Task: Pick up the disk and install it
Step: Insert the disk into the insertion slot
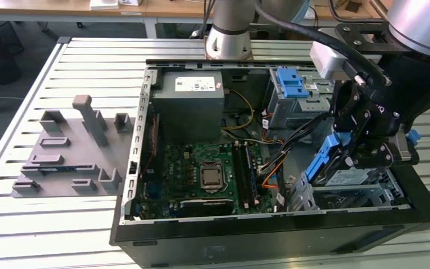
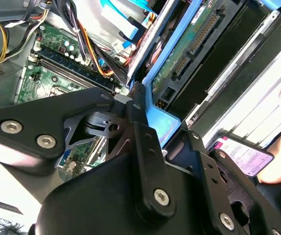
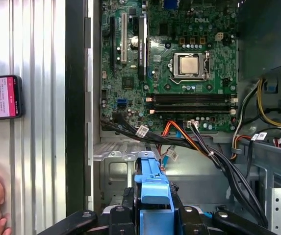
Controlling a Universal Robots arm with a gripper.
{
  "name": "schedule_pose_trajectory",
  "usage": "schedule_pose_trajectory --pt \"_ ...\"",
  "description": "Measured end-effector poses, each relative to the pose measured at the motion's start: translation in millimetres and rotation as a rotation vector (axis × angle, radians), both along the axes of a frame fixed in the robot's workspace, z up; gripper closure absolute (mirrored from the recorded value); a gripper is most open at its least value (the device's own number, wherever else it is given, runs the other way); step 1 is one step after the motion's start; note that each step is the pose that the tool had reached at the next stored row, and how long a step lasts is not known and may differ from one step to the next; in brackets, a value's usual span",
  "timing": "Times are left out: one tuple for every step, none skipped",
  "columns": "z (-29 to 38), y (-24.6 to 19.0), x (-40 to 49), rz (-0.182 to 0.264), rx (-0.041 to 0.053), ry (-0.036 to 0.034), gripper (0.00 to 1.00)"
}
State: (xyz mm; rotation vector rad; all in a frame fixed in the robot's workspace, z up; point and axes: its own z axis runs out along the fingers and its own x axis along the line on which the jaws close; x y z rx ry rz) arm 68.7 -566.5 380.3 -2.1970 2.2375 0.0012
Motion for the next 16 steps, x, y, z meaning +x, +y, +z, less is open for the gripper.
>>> schedule_pose_trajectory --pt "-0.7 0.0 0.0 0.0 0.0001 0.0 0.64" --pt "-1.4 0.0 0.0 0.0 0.0001 0.0 0.64" --pt "-2.0 0.0 0.0 0.0 0.0 0.0 0.64" --pt "-2.7 0.0 0.0 0.0 0.0 0.0 0.64" --pt "-3.4 0.0 0.0 0.0 0.0 0.0 0.64" --pt "-4.2 0.0 0.0 0.0 0.0001 0.0001 0.64" --pt "-5.0 0.0 0.0 0.0 0.0001 0.0001 0.64" --pt "-5.8 0.0 0.0 0.0 -0.0001 0.0001 0.64" --pt "-6.6 0.0 0.0 0.0 0.0 0.0001 0.64" --pt "-7.5 0.0 0.0 0.0 0.0001 0.0002 0.64" --pt "-8.2 0.0 0.0 0.0 0.0001 0.0002 0.64" --pt "-9.0 0.0 0.0 0.0 0.0 0.0002 0.64" --pt "-9.8 0.0 0.0 0.0 0.0 0.0002 0.64" --pt "-10.7 0.0 0.0 0.0 0.0001 0.0003 0.64" --pt "-11.5 0.0 0.0 0.0 0.0001 0.0003 0.64" --pt "-12.1 0.0 0.0 0.0 0.0 0.0003 0.64"
